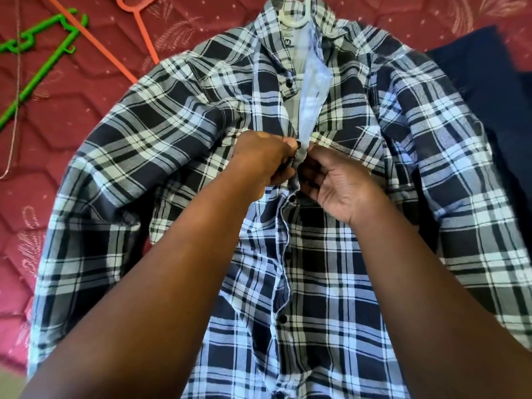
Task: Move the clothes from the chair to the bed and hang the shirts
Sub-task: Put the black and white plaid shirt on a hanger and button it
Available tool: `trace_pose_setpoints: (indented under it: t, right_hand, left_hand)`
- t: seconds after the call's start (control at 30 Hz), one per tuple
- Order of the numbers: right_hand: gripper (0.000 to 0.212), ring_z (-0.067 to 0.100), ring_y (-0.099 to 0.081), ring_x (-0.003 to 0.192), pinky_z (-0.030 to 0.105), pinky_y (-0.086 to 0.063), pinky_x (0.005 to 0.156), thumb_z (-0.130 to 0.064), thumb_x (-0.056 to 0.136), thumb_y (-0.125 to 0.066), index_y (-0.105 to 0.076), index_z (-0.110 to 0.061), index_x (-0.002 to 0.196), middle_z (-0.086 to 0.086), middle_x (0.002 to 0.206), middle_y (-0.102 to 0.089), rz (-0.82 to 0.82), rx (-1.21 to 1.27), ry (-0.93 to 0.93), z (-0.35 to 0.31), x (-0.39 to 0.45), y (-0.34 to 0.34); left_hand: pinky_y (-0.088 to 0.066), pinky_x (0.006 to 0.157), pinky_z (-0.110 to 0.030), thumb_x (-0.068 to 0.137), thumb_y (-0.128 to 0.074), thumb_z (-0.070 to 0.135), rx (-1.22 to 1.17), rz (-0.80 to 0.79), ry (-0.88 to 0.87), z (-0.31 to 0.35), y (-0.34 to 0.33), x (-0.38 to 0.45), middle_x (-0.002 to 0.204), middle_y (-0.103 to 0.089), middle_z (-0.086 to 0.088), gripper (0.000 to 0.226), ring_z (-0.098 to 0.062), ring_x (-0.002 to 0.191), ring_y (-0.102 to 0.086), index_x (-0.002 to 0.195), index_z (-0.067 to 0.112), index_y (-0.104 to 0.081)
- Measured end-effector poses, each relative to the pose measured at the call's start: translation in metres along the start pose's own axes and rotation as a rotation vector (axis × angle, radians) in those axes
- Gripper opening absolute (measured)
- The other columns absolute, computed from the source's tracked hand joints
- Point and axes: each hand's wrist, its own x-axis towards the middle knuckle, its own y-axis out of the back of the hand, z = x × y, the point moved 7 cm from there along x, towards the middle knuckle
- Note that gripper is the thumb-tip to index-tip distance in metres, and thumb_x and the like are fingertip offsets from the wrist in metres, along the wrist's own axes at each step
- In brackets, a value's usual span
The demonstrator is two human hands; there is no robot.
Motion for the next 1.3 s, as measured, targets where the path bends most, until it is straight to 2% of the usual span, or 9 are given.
trace_pose_setpoints:
  t: [0.13, 0.27, 0.4, 0.57, 0.77, 0.93, 1.03, 1.13, 1.3]
  right_hand:
    - [0.005, 0.019, -0.069, 0.064, 0.028, -0.056, 0.054, -0.004, 0.086, -0.068, -0.067, -0.005, 0.090, 0.009, 0.075, -0.072, 0.054, 0.017, 0.045, 0.002, 0.002, -0.001]
    - [0.001, 0.022, -0.070, 0.062, 0.033, -0.057, 0.058, -0.006, 0.084, -0.072, -0.071, -0.006, 0.084, 0.010, 0.072, -0.073, 0.132, -0.163, 0.178, -0.002, 0.005, -0.002]
    - [0.018, 0.018, -0.065, 0.055, 0.029, -0.054, 0.052, -0.016, 0.087, -0.072, -0.069, -0.013, 0.070, 0.005, 0.065, -0.070, 0.236, -0.350, 0.372, -0.010, 0.004, -0.003]
    - [0.013, 0.016, -0.070, 0.064, 0.032, -0.058, 0.055, -0.019, 0.089, -0.072, -0.073, -0.007, 0.089, 0.003, 0.076, -0.073, 0.282, -0.508, 0.558, -0.010, 0.001, -0.017]
    - [0.009, 0.010, -0.067, 0.060, 0.024, -0.054, 0.051, -0.018, 0.090, -0.070, -0.072, -0.009, 0.091, 0.000, 0.076, -0.072, 0.314, -0.548, 0.615, -0.016, -0.001, -0.026]
    - [0.010, 0.004, -0.068, 0.066, 0.020, -0.056, 0.055, -0.013, 0.094, -0.064, -0.071, -0.009, 0.099, -0.003, 0.084, -0.071, 0.272, -0.606, 0.630, -0.016, 0.001, -0.029]
    - [0.013, 0.001, -0.065, 0.068, 0.009, -0.047, 0.052, -0.016, 0.096, -0.061, -0.072, -0.011, 0.101, -0.004, 0.088, -0.070, 0.265, -0.628, 0.556, -0.013, 0.006, -0.026]
    - [0.014, 0.008, -0.068, 0.068, 0.015, -0.050, 0.051, -0.020, 0.095, -0.062, -0.073, -0.012, 0.098, -0.002, 0.087, -0.072, 0.285, -0.584, 0.486, -0.013, 0.012, -0.021]
    - [0.012, 0.005, -0.063, 0.060, 0.016, -0.048, 0.049, -0.019, 0.093, -0.064, -0.074, -0.012, 0.093, -0.003, 0.079, -0.070, 0.284, -0.671, 0.524, -0.017, 0.013, -0.026]
  left_hand:
    - [-0.053, 0.046, -0.021, 0.092, -0.062, 0.004, -0.001, 0.029, 0.012, -0.006, 0.002, 0.002, 0.070, -0.062, -0.008, 0.005, -0.013, 0.049, -0.058, 0.090, 0.003, -0.066]
    - [-0.055, 0.048, -0.023, 0.092, -0.059, 0.003, 0.025, 0.034, -0.028, -0.007, 0.000, 0.008, 0.066, -0.061, -0.006, 0.017, -0.014, 0.054, -0.058, 0.077, 0.007, -0.066]
    - [-0.061, 0.059, -0.033, 0.085, -0.072, 0.020, 0.067, 0.027, -0.102, -0.001, -0.001, 0.007, 0.065, -0.058, -0.007, 0.021, -0.019, 0.060, -0.061, 0.073, 0.006, -0.063]
    - [-0.060, 0.060, -0.055, 0.085, -0.072, 0.015, 0.093, 0.140, -0.129, 0.000, 0.005, 0.011, 0.079, -0.070, -0.027, 0.019, -0.035, 0.061, -0.067, 0.077, -0.002, -0.069]
    - [-0.050, 0.047, -0.028, 0.086, -0.068, 0.010, -0.098, 0.222, -0.003, -0.008, 0.005, 0.018, 0.066, -0.062, -0.011, 0.012, -0.023, 0.054, -0.057, 0.077, 0.003, -0.065]
    - [-0.058, 0.056, -0.033, 0.085, -0.074, 0.013, -0.324, 0.234, 0.094, -0.021, 0.005, 0.019, 0.082, -0.069, -0.014, 0.021, -0.026, 0.065, -0.065, 0.098, -0.002, -0.067]
    - [-0.059, 0.061, -0.037, 0.086, -0.072, 0.013, -0.332, 0.244, 0.135, -0.026, 0.007, 0.020, 0.077, -0.066, -0.011, 0.012, -0.025, 0.065, -0.063, 0.089, 0.001, -0.068]
    - [-0.060, 0.073, -0.042, 0.088, -0.070, 0.014, -0.291, 0.242, 0.157, -0.026, 0.006, 0.020, 0.077, -0.066, -0.010, 0.011, -0.025, 0.070, -0.065, 0.083, 0.005, -0.066]
    - [-0.058, 0.067, -0.035, 0.090, -0.067, 0.014, -0.272, 0.225, 0.181, -0.027, 0.005, 0.023, 0.072, -0.063, -0.008, 0.013, -0.022, 0.062, -0.062, 0.096, 0.001, -0.066]
